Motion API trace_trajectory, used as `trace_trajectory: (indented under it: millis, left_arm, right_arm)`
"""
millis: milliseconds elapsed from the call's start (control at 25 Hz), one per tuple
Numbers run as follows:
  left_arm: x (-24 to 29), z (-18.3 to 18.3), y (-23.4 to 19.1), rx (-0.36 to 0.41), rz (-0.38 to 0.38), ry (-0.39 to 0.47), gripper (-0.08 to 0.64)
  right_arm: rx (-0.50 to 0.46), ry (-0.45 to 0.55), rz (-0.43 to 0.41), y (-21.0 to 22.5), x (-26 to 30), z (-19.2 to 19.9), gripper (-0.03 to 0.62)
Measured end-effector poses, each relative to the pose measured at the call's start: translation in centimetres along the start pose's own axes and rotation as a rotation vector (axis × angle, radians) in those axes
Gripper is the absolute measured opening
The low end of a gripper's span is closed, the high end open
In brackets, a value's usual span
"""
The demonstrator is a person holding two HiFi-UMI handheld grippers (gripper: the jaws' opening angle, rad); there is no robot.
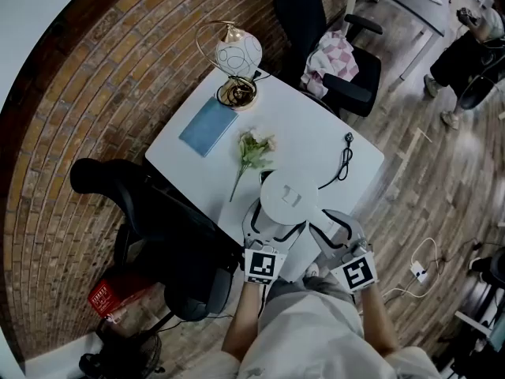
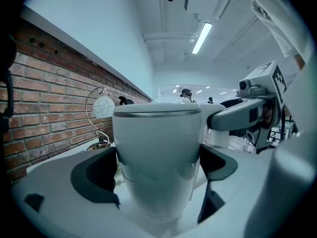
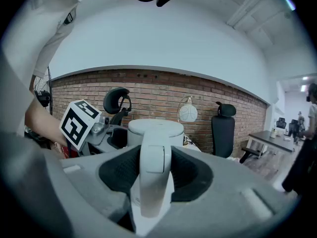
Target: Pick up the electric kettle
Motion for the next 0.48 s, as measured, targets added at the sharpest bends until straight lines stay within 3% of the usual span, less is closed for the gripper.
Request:
trace_trajectory:
  millis: [480]
  left_arm:
    - [-0.2, -1.3, 0.5, 0.022, 0.017, 0.012, 0.533]
  right_arm:
    - [0.001, 0.011, 0.017, 0.2, -0.9, -0.9, 0.166]
Point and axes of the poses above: the fingertips, and each gripper's own axes: x forward along the fingers, y to its right, z out of its underside, the point moved 5 cm from there along -x, backward along the fingers, and after that the axes turned 3 degrees about -x, right-handed, at the moved point
